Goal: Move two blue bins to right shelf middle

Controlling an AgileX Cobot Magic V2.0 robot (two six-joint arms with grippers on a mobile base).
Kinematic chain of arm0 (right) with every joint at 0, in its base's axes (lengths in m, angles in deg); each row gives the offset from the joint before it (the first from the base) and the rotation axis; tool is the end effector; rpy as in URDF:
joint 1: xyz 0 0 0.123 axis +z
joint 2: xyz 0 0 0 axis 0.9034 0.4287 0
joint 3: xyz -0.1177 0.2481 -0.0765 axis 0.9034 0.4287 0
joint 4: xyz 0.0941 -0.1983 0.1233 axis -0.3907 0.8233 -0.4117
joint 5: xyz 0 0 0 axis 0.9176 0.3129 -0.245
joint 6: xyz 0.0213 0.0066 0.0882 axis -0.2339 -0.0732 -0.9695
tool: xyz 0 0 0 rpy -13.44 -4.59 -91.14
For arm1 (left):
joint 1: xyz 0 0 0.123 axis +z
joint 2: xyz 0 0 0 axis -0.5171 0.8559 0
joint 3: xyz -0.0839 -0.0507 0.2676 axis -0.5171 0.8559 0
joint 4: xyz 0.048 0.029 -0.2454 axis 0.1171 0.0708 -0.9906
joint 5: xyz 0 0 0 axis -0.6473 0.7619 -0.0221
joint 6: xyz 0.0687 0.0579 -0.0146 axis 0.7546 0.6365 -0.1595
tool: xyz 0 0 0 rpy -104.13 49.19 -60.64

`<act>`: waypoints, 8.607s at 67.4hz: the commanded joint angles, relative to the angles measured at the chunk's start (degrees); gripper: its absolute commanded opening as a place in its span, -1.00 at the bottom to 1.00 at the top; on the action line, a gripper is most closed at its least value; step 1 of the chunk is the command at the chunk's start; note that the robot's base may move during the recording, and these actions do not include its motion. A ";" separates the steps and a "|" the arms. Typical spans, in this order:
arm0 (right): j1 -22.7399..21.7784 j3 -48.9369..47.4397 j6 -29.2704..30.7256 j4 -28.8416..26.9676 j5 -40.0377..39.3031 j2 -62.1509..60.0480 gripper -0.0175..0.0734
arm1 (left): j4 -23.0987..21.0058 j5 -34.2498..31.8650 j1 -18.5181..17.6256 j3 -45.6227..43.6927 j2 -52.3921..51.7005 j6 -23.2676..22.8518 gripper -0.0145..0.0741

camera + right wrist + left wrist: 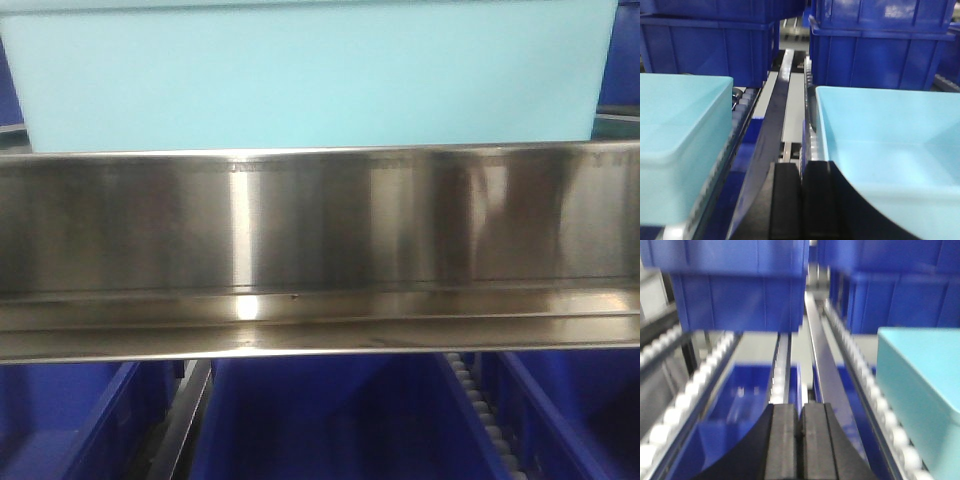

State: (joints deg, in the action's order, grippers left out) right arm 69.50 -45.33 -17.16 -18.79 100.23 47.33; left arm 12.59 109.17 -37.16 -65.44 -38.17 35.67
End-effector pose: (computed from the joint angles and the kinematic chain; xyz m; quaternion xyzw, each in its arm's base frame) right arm 0.0692 0.0089 0.3675 -0.0484 0.7830 0.0353 0.6191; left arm 0.0708 -0.0044 0.3620 0.0289 0.7906 -0.0205 0.6113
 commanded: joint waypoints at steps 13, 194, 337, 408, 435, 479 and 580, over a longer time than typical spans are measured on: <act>-0.12 -9.25 0.12 -0.20 -1.66 14.46 -0.98 | -0.49 1.33 0.05 -8.46 12.15 0.22 -0.92; 22.74 -44.83 -27.26 11.34 26.24 65.62 -0.31 | 10.48 27.54 -26.36 -47.19 69.95 -29.02 -0.10; 28.97 -65.98 -30.85 28.49 20.69 63.17 -0.95 | 28.02 21.61 -31.87 -69.21 65.04 -33.69 -0.92; 28.97 -65.98 -30.85 28.49 20.38 63.71 -0.95 | 28.11 21.50 -31.87 -69.21 65.04 -33.69 -0.92; 28.97 -65.98 -30.85 28.49 20.38 63.71 -0.95 | 28.11 21.50 -31.87 -69.21 65.04 -33.69 -0.92; 28.97 -65.98 -30.85 28.49 20.38 63.71 -0.95 | 28.12 21.38 -31.87 -69.21 65.04 -33.69 -0.92; 28.97 -65.98 -30.85 28.49 20.38 63.71 -0.95 | 28.12 21.28 -31.87 -69.21 65.04 -33.69 -0.92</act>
State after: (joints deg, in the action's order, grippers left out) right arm 98.06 -110.74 -48.12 9.30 123.77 111.24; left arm 41.39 133.98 -68.29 -133.98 27.65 2.07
